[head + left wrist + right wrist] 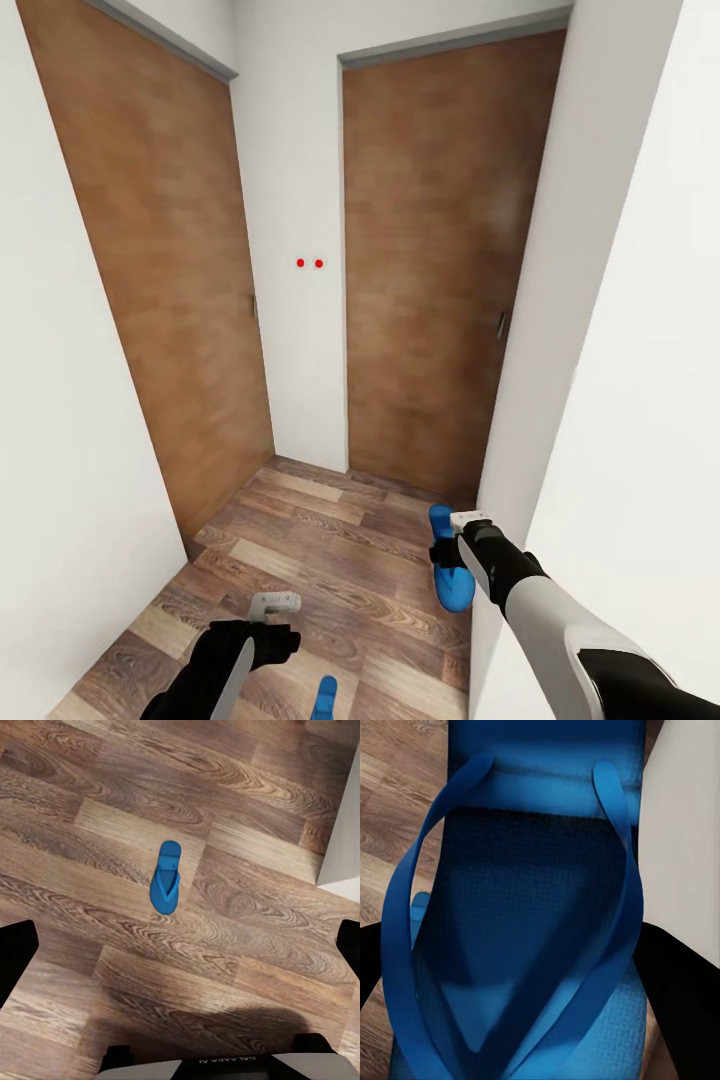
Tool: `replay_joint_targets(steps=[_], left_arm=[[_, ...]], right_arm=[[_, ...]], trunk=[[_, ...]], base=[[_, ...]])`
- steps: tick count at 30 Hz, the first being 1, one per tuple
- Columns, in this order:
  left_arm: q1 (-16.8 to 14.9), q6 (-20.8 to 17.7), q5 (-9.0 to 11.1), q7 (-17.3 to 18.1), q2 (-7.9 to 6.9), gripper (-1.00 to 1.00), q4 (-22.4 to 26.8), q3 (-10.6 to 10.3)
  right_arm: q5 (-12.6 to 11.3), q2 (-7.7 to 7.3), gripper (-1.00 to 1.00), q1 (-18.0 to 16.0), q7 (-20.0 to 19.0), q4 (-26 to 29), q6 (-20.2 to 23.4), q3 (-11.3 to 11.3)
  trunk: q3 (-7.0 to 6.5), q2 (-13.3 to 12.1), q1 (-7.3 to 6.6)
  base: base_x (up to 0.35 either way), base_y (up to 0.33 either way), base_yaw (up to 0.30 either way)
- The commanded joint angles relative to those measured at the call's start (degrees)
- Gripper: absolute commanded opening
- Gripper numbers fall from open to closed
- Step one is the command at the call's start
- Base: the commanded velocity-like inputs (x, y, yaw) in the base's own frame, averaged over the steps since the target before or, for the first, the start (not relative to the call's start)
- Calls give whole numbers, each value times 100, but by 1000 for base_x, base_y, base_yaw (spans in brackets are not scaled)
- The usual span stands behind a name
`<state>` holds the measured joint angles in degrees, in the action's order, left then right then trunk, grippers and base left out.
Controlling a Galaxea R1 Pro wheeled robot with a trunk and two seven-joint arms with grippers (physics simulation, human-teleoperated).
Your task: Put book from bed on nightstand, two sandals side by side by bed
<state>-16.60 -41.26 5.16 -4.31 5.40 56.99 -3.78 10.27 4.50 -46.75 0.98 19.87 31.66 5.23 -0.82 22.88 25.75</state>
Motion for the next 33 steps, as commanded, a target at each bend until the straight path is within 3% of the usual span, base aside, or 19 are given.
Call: replay_joint_targets(steps=[1,33], left_arm=[[-1,-23,55,-45,-3,100,5,-9],[-1,-23,31,-44,-4,100,9,-9]], right_arm=[[46,7,-100,-1,-1,8,24,48],[46,7,-100,-1,-1,11,24,40]], trunk=[[3,4,3],[3,4,3]], base=[[119,57,0],[100,7,0]])
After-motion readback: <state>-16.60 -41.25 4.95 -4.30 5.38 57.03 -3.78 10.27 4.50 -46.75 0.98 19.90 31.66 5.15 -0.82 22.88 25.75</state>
